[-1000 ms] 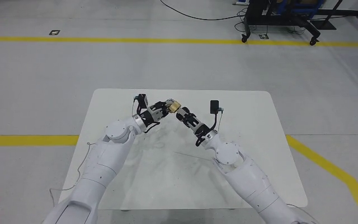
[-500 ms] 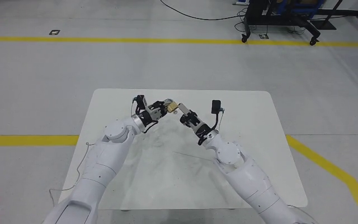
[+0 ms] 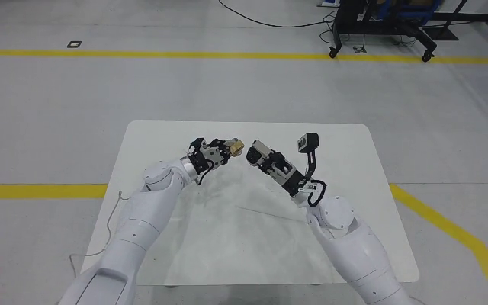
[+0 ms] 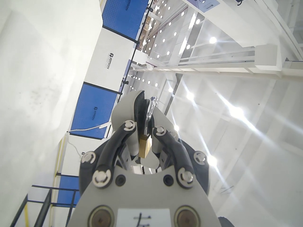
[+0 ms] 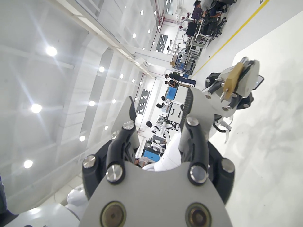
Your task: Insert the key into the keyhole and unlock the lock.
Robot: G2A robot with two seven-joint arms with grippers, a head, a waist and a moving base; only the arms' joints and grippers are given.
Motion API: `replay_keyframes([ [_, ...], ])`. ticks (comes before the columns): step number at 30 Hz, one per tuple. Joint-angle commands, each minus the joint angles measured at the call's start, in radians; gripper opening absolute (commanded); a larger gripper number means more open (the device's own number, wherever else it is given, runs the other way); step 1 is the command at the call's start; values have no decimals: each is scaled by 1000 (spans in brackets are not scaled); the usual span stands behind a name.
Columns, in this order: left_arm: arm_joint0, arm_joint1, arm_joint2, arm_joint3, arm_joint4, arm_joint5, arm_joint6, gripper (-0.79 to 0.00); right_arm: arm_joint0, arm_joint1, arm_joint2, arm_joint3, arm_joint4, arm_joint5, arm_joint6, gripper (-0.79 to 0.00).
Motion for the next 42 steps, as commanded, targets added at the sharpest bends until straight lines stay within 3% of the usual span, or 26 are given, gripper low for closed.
replay_keyframes([
  [1, 2, -3, -1, 3, -30, 18, -19, -785, 3, 1, -7, 2, -63, -32, 3, -785],
  [12, 6, -13, -1, 10, -114, 68, -81, -785, 51, -18, -71, 101, -234, -92, -134, -785],
  [22, 17, -14, 2, -7, -107, 55, -75, -785, 68, -31, -103, 134, -370, -75, -241, -785],
  [26, 24, -13, -5, -22, -99, 24, -66, -785, 63, -33, -97, 132, -349, -88, -252, -785],
  [27, 27, -13, -7, -26, -98, 15, -66, -785, 59, -33, -92, 127, -327, -92, -240, -785],
  [31, 40, -11, -22, -45, -102, -32, -77, -785, 32, -25, -55, 99, -153, -78, -111, -579],
  [37, 44, -3, -34, -64, -59, -104, -133, -785, 23, -7, 3, 87, 102, 119, 153, -539],
  [39, 41, -3, -32, -68, -50, -119, -163, -785, 31, -4, 15, 89, 150, 184, 208, -480],
  [42, 39, -4, -28, -63, -51, -130, -188, -785, 39, -3, 17, 96, 220, 245, 268, -499],
])
